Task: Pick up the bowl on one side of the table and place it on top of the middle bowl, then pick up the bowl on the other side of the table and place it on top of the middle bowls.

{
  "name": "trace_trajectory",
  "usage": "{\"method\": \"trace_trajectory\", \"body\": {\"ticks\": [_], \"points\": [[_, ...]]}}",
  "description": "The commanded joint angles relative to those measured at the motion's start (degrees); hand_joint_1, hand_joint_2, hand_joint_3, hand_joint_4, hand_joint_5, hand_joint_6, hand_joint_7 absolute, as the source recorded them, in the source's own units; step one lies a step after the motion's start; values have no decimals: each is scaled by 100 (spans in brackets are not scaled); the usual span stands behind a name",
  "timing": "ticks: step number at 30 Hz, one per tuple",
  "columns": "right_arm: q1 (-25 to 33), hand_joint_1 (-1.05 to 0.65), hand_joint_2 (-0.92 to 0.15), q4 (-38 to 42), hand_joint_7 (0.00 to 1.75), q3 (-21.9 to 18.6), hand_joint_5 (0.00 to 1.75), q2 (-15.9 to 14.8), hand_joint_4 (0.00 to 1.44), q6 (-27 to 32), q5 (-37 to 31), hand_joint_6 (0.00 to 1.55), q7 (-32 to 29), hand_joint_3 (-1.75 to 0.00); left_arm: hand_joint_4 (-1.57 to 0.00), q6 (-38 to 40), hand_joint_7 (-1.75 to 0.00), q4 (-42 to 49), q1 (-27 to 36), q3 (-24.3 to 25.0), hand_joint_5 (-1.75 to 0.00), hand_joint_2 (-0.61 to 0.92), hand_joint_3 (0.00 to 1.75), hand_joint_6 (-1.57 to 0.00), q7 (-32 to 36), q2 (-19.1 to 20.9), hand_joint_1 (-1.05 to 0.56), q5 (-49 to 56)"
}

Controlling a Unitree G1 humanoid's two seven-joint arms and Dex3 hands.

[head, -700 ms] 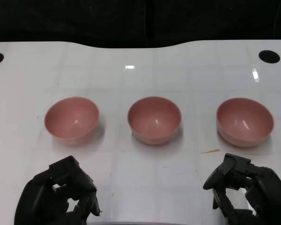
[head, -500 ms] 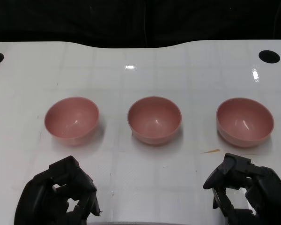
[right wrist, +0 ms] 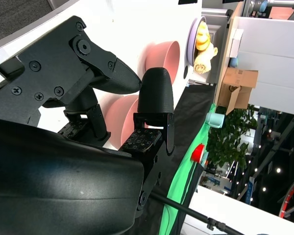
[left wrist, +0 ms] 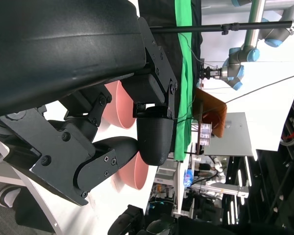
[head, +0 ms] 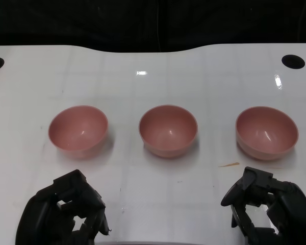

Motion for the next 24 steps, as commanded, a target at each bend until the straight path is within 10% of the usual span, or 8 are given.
{"method": "trace_trajectory", "body": {"ticks": [1,8,24], "points": [[-11,-14,-48,-86,122,-52,155,-27,80,2,64,83,-23,-120,-92,28,-130,-72,9,38,-156,51,111,-91,32,12,-18,-6],[-178,-19,-78,40,71,-127,122,-114,62,-208,-261,73,-163,-41,-93,-27,-131,6,-37,59,-155,50,113,-91,46,-8,-17,63],[-540,-42,-88,-552,5,-436,69,-679,31,485,-1358,53,-594,0,-92,-48,-131,78,-104,90,-157,48,115,-91,-4,-45,-17,90]]}}
